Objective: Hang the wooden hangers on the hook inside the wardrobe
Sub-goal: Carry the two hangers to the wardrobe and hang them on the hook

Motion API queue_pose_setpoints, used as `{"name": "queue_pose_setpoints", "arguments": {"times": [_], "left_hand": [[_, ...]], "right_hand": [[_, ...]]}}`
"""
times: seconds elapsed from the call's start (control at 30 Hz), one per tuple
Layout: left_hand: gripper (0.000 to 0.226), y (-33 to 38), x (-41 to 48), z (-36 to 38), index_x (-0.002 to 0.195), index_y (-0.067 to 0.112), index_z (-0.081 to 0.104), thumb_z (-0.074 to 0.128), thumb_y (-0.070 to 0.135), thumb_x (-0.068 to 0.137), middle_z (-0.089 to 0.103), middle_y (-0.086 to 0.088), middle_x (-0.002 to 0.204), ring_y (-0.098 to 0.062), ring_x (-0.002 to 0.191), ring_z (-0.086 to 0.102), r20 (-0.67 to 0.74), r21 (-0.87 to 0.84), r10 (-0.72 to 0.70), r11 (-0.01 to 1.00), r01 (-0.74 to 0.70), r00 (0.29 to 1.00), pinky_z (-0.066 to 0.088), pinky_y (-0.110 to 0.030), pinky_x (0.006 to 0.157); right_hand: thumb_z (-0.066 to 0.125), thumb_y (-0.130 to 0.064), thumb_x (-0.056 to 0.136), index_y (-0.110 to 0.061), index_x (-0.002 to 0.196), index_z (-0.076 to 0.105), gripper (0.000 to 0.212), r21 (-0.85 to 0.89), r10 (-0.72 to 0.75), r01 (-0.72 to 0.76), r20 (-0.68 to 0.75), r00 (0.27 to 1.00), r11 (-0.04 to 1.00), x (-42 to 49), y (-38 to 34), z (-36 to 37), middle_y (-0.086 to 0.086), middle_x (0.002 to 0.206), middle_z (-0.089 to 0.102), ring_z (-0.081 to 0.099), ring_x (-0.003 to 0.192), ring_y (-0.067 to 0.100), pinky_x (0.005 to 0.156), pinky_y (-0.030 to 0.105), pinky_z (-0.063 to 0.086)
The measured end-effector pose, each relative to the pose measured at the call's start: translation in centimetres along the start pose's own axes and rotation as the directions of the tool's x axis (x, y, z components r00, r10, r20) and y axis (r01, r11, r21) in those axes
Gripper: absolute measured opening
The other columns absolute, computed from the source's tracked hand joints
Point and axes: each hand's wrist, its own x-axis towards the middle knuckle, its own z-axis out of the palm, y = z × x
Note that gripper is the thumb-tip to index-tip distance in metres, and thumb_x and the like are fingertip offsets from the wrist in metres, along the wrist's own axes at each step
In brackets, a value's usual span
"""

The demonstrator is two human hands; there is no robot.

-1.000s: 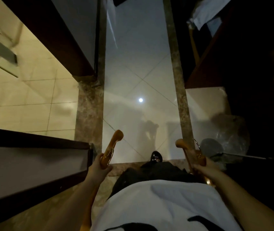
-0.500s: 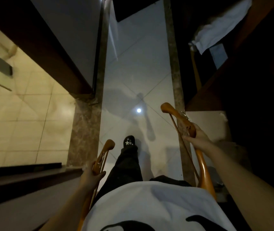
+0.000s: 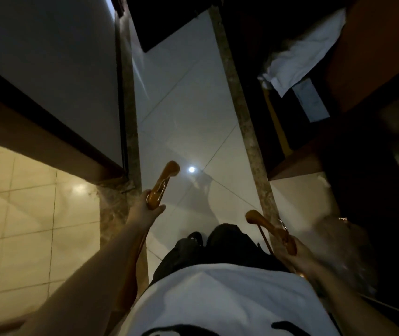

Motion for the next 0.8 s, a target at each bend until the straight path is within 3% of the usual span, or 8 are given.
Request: {"name": "queue_pose_setpoints", "arguments": {"times": [0.13, 0.3, 0.5, 0.63, 0.8], "left_hand": [[0.066, 3.8, 4.5, -1.7, 0.14, 0.016, 0.03, 0.065, 0.02, 0.085, 0.055, -0.009, 0.113, -0.017, 0.093, 0.053, 0.011, 0.006, 0.067, 0.998, -0.067, 0.998, 0.042, -0.028, 0.078], [0.067, 6.1, 8.9, -2.4, 0.139, 0.014, 0.03, 0.067, 0.02, 0.084, 0.052, -0.006, 0.111, -0.017, 0.096, 0.05, 0.063, 0.019, 0.043, 0.999, -0.045, 0.997, 0.04, -0.03, 0.082], [0.053, 8.5, 12.8, -3.5, 0.132, 0.007, 0.042, 0.065, 0.011, 0.084, 0.055, -0.01, 0.105, -0.024, 0.099, 0.054, 0.105, -0.037, -0.133, 0.99, 0.137, 0.986, 0.045, -0.033, 0.084], [0.042, 10.1, 16.3, -4.6, 0.124, 0.008, 0.048, 0.063, 0.018, 0.086, 0.058, -0.012, 0.098, -0.032, 0.095, 0.06, 0.132, -0.04, -0.213, 0.975, 0.22, 0.968, 0.051, -0.044, 0.085], [0.037, 14.0, 21.6, -6.2, 0.121, 0.012, 0.046, 0.062, 0.015, 0.087, 0.057, -0.008, 0.096, -0.022, 0.084, 0.059, 0.152, -0.096, -0.168, 0.978, 0.184, 0.974, 0.047, -0.026, 0.065]], "right_hand": [[0.058, -0.017, 0.088, -0.011, 0.132, 0.047, 0.045, 0.001, 0.012, -0.012, 0.007, 1.0, 1.0, 2.5, -3.6, -1.2, 0.018, 0.126, 0.056, 0.052, 0.117, 0.036, 0.103, 0.049, 0.041], [0.062, -0.01, 0.085, -0.012, 0.142, 0.032, 0.064, -0.093, -0.052, 0.059, 0.08, 0.995, 0.994, 5.5, -13.1, -4.1, 0.016, 0.138, 0.047, 0.047, 0.124, 0.033, 0.101, 0.041, 0.041], [0.06, -0.012, 0.087, -0.017, 0.145, 0.027, 0.067, -0.043, -0.183, 0.188, 0.094, 0.979, 0.981, 11.2, -26.2, -10.0, 0.013, 0.143, 0.043, 0.042, 0.129, 0.03, 0.108, 0.042, 0.036], [0.06, -0.013, 0.087, -0.025, 0.145, 0.027, 0.067, -0.01, -0.275, 0.277, 0.081, 0.958, 0.961, 14.3, -34.5, -14.3, 0.009, 0.14, 0.046, 0.043, 0.128, 0.028, 0.108, 0.045, 0.037], [0.06, -0.015, 0.088, -0.025, 0.145, 0.024, 0.068, 0.061, -0.323, 0.322, 0.0, 0.946, 0.945, 17.2, -41.7, -18.0, 0.01, 0.142, 0.042, 0.041, 0.13, 0.03, 0.107, 0.049, 0.037]]}}
